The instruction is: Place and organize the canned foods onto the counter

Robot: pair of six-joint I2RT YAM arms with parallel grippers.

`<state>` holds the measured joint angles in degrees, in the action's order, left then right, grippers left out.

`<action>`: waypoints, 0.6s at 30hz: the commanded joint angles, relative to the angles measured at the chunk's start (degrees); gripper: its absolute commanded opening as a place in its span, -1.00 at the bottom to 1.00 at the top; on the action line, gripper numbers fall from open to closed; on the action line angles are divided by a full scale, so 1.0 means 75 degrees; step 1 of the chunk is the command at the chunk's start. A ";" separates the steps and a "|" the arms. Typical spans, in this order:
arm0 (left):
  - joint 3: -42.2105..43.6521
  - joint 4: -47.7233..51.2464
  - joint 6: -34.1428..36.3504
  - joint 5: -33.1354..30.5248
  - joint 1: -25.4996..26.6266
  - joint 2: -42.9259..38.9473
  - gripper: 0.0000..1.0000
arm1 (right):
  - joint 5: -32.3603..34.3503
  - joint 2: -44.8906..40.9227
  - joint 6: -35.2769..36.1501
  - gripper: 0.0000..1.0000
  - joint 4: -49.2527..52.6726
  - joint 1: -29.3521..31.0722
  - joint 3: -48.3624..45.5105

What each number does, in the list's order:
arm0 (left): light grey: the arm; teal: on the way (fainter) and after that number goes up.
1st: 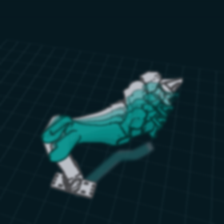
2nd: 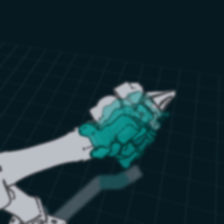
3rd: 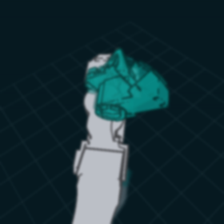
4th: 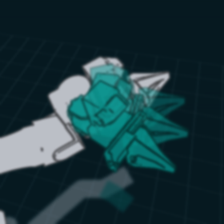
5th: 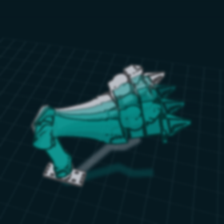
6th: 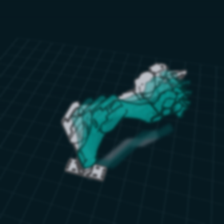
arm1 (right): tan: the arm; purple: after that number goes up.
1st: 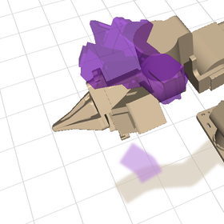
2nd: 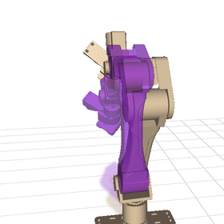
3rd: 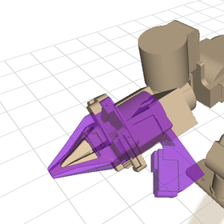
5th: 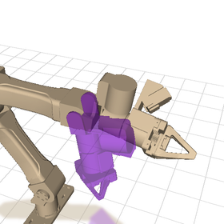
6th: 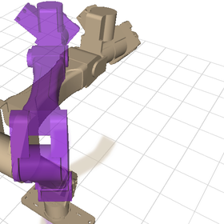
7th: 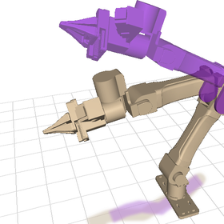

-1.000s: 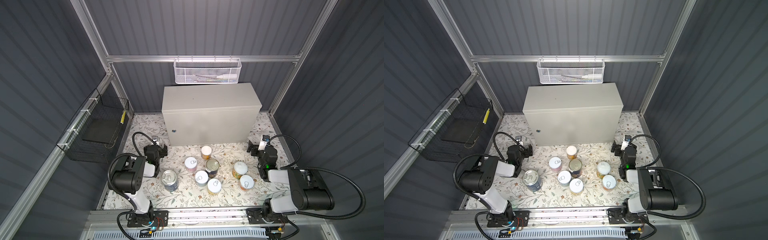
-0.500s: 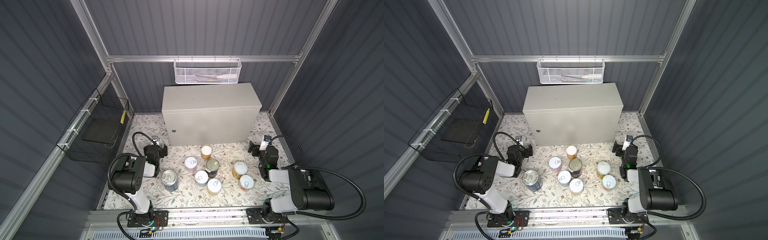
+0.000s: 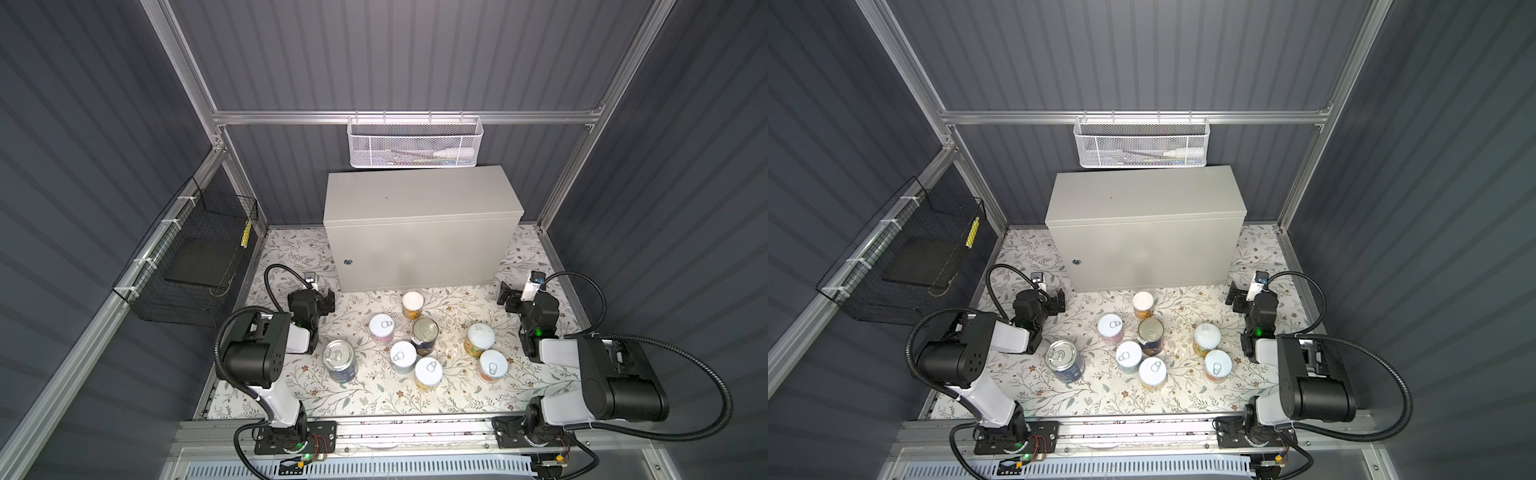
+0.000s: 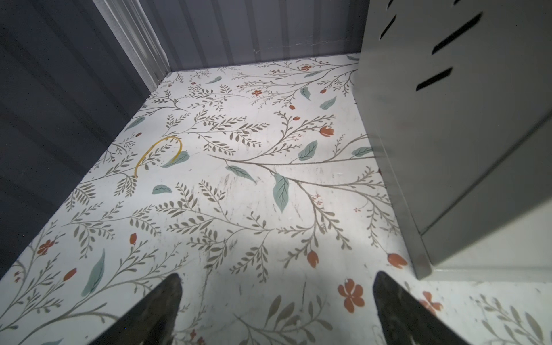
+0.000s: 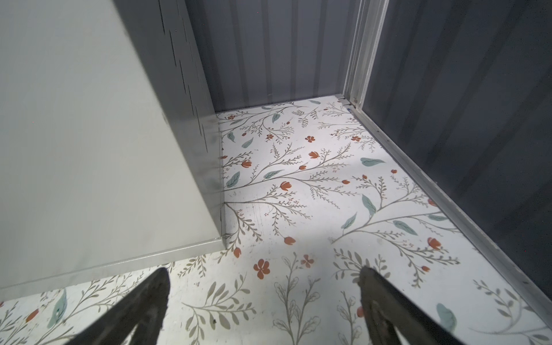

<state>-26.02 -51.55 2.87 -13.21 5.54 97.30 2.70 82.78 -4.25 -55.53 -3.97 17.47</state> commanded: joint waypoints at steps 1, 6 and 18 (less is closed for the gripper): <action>-0.0523 0.1630 -0.0319 0.0024 -0.0036 -0.0970 1.00 | 0.0646 -0.0586 -0.0217 0.98 0.0247 0.0048 -0.0005; -0.0722 0.2615 -0.0849 -0.0409 0.0114 -0.1734 1.00 | 0.1101 -0.1567 -0.0347 0.98 0.1401 0.0101 0.0167; -0.2068 0.6000 -0.1409 -0.2778 0.1850 -0.3278 0.99 | 0.0605 -0.3768 -0.2108 0.98 0.6279 0.0084 0.1841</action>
<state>-39.24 -15.44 -4.80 -29.43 18.35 75.72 8.75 55.22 -15.03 -22.15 -3.60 27.44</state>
